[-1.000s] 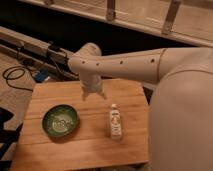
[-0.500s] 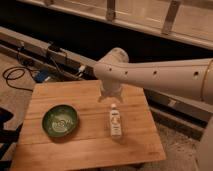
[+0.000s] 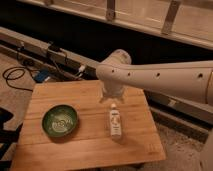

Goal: Place the bottle in the ceramic bowl

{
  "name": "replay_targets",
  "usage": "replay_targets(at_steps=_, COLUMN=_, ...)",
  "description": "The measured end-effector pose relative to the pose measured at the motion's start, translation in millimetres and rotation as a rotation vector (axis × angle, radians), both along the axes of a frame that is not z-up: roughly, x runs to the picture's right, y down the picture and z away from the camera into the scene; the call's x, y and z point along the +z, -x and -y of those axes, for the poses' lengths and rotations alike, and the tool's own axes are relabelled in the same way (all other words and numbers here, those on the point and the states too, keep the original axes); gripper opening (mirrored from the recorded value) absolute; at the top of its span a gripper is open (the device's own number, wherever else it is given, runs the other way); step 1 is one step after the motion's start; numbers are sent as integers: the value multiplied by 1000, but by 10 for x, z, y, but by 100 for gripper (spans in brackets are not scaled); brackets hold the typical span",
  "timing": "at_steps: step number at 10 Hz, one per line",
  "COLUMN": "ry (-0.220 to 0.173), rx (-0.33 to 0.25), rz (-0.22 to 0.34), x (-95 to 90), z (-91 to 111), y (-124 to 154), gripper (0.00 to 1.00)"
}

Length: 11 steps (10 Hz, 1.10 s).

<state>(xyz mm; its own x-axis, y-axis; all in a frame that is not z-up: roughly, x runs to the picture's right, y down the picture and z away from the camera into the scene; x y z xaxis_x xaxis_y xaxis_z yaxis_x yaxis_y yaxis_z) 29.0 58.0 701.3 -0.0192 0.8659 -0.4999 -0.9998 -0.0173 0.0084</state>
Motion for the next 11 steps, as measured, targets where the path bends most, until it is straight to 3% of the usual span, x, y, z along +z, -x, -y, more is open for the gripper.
replay_targets(at_steps=3, ry=27, rx=5, rz=-4, x=359, z=-141, y=124, gripper=65)
replay_targets(at_steps=5, ry=55, rx=34, rz=-25, x=655, z=-404, y=-63, gripper=65)
replay_targets(at_steps=8, ry=100, rx=63, rz=-46, x=877, z=-646, y=-408, gripper=65)
replay_targets(at_steps=11, ry=124, rx=59, rz=-39, x=945, z=-721, y=-401, gripper=65)
